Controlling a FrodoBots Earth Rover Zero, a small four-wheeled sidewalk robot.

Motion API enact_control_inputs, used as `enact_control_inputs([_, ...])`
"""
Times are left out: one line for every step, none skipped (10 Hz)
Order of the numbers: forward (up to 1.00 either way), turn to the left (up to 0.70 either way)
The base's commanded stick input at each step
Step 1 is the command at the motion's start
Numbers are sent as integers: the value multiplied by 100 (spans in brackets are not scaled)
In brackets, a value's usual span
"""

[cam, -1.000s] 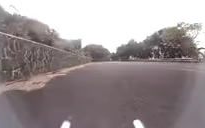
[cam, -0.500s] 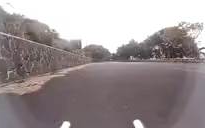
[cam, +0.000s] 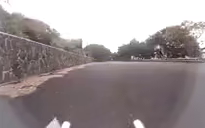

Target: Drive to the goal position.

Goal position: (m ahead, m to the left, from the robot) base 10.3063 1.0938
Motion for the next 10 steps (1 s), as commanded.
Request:
enact_control_inputs([50, 0])
enact_control_inputs([50, 0])
enact_control_inputs([50, -2])
enact_control_inputs([50, -29])
enact_control_inputs([50, -50])
enact_control_inputs([50, -49])
enact_control_inputs([50, -33])
enact_control_inputs([50, -16])
enact_control_inputs([50, -5])
enact_control_inputs([50, 0])
